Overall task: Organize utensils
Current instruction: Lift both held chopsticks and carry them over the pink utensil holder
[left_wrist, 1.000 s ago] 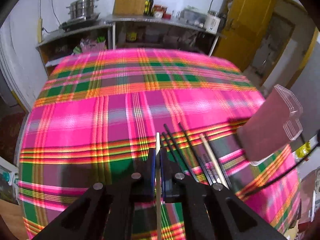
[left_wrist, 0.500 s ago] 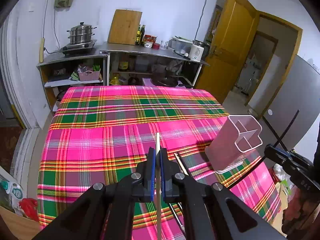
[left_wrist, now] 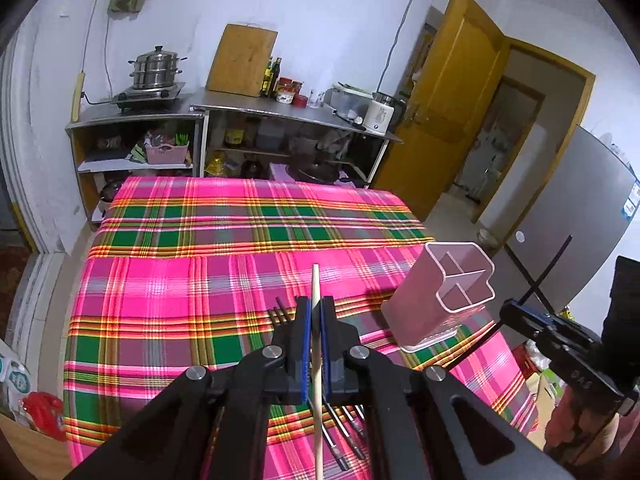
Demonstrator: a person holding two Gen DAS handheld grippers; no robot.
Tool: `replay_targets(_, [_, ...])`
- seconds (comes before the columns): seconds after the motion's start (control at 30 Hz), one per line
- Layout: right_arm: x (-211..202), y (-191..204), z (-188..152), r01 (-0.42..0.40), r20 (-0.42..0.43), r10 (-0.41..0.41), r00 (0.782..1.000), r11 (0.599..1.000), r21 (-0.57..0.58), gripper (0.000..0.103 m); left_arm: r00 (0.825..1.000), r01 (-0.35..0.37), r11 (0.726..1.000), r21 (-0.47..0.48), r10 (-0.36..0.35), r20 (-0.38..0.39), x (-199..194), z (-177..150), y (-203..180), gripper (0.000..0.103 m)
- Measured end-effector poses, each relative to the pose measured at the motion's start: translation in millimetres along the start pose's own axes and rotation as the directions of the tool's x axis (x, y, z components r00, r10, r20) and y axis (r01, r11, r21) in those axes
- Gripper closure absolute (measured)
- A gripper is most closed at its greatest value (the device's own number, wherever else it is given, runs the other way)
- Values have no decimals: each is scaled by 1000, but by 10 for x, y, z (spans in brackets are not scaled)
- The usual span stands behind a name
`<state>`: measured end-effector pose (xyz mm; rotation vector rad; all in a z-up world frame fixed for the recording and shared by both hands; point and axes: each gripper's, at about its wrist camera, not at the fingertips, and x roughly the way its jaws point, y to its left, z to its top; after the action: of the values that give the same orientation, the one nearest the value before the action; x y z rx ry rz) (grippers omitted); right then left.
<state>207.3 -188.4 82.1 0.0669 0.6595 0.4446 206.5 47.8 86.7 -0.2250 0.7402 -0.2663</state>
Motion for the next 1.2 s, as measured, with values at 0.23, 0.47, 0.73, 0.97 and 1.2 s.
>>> replay_targets(0.23, [-43,-43,15,2,7,-2,1000,1000,12,97,999,37,999,-18,-37,3,-10,23,-55,99])
replay_targets(0.47, [-79,-36,-24,7,9,-7,1000,1000,15,97,998,65,998,-14,-65,1,16,-20,-140,99])
replay_targets(0.73, [-144,-107,-6,14,21,-15,1000,999,29,97,996,90,996,2,-90,3,10,45,-292,99])
replay_targets(0.97, [-263,-243,57,19,45,-21,999,999,49,97,992,125,991,42,-125,3,138,252,-666,99])
replay_targets(1.2, [-471,-467,268,55,96,-62,993,996,71,97,984,175,980,97,-178,15,338,544,-1184,99])
